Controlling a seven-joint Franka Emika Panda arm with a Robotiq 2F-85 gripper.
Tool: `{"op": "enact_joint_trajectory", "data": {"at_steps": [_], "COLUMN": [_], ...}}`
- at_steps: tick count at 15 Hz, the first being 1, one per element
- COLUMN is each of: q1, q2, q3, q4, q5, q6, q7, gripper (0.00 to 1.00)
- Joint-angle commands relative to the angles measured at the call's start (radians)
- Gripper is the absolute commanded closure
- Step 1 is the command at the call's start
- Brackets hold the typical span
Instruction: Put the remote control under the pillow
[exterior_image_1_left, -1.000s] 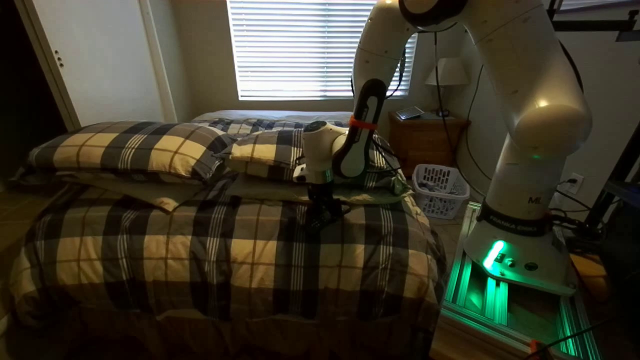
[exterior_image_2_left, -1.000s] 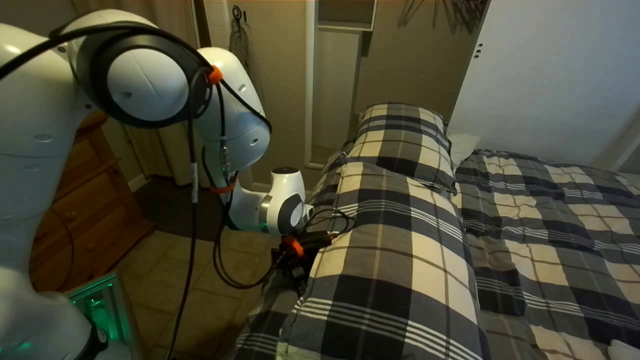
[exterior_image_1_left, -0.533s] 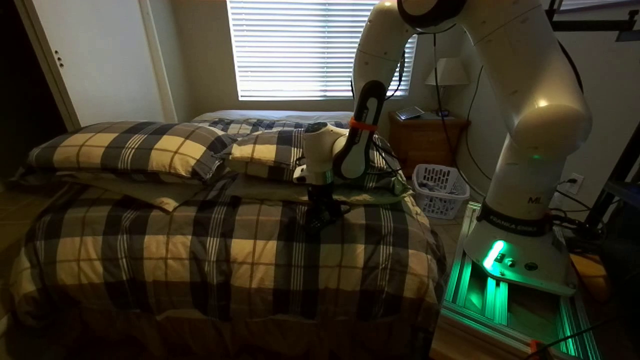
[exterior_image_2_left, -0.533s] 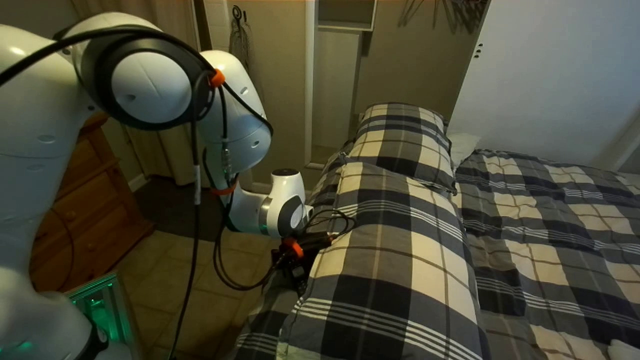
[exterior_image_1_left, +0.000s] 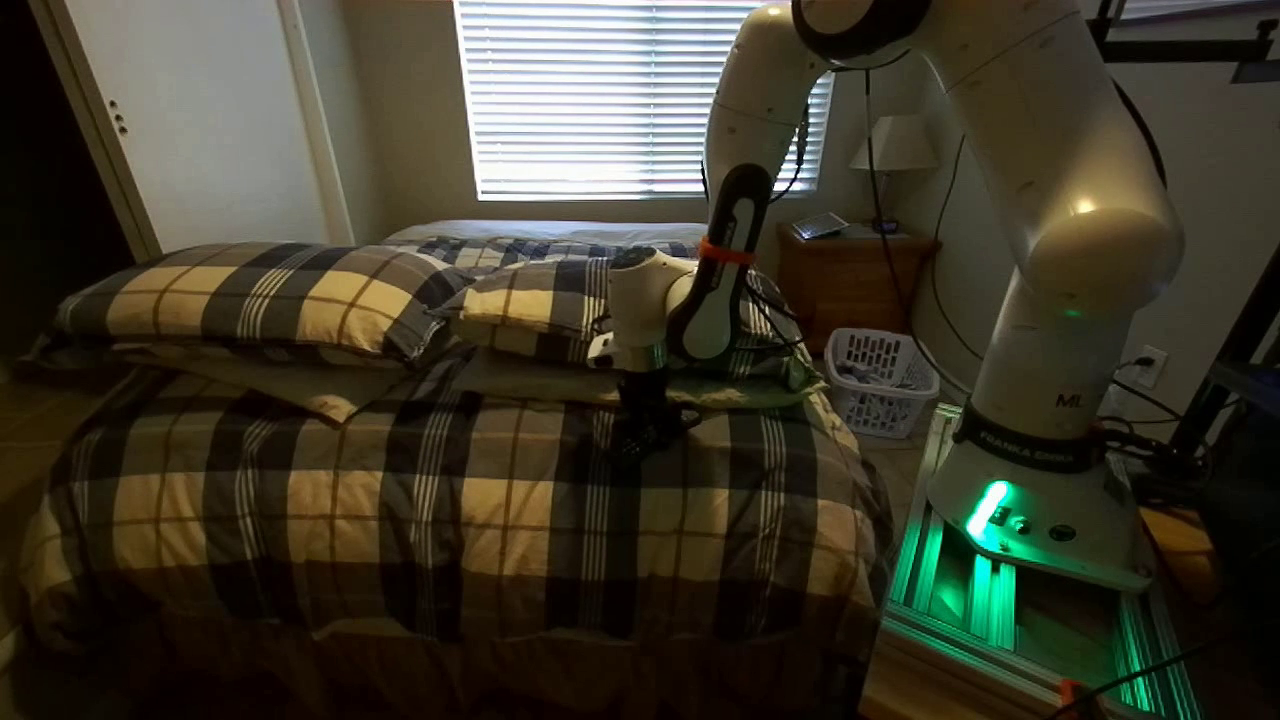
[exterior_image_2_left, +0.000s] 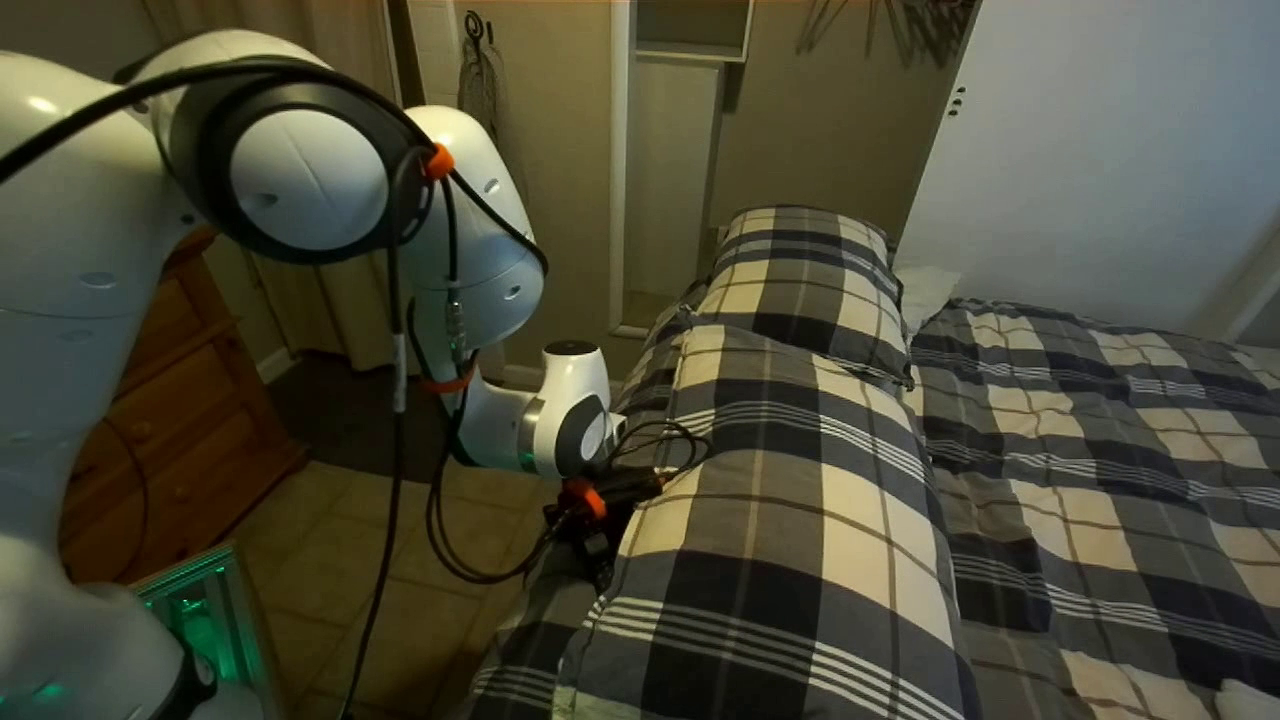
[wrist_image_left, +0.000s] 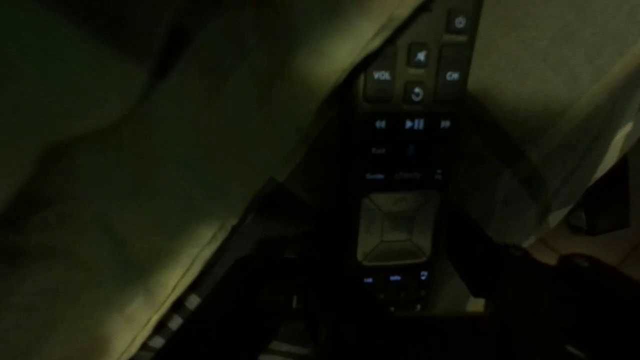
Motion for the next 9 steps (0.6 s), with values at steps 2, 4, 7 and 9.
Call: {"op": "enact_joint_trajectory", "data": {"at_steps": [2,4,7,9], "q1": [-0.003,0.005,0.014,0.014], "q2": [0.018,0.012,-0.013,-0.039], "q3": [-0.008,-0.012,-0.005,0.018], "q4": [0.008,0.007,-0.001,-0.009], "q5": [0.004,0.0,0.0,0.011], "q6": [0.019,0.013,-0.011,-0.058], "q7": [-0.018,-0.013,-0.018,-0.042], "gripper": [0.72,0.72,0.72,0.72]}}
